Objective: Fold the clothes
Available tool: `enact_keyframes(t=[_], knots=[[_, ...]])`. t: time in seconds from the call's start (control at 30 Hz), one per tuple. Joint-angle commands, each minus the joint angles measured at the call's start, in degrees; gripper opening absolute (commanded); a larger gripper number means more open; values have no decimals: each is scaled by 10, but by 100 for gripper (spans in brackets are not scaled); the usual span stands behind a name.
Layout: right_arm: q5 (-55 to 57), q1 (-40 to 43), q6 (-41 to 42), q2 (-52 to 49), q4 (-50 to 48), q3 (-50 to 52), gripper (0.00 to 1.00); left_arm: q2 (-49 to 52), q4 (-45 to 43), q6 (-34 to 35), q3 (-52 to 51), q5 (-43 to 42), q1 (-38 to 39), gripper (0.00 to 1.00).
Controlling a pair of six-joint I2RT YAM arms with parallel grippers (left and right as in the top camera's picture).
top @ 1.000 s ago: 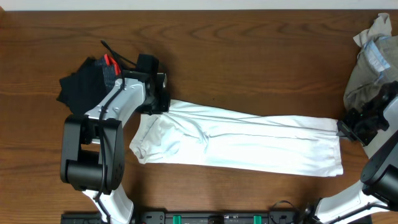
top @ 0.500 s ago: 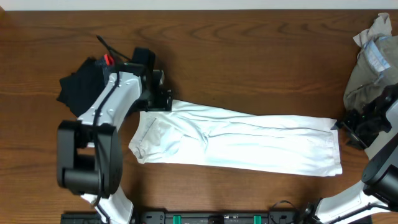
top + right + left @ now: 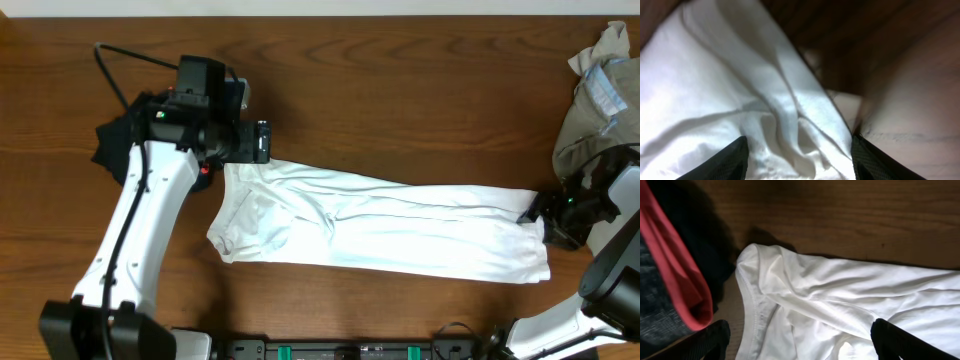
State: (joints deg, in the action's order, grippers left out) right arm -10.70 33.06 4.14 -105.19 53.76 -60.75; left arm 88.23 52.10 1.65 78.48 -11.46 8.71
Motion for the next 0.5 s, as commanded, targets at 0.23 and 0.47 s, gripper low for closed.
enact_keyframes(t=[0.23,0.47], knots=[[12,-5,-3,0,-22,52,52,-19,6,1,10,-1,-3,93],[-23,-5,3,0,-47,47,11,-19,6,1,10,-1,-3,93]])
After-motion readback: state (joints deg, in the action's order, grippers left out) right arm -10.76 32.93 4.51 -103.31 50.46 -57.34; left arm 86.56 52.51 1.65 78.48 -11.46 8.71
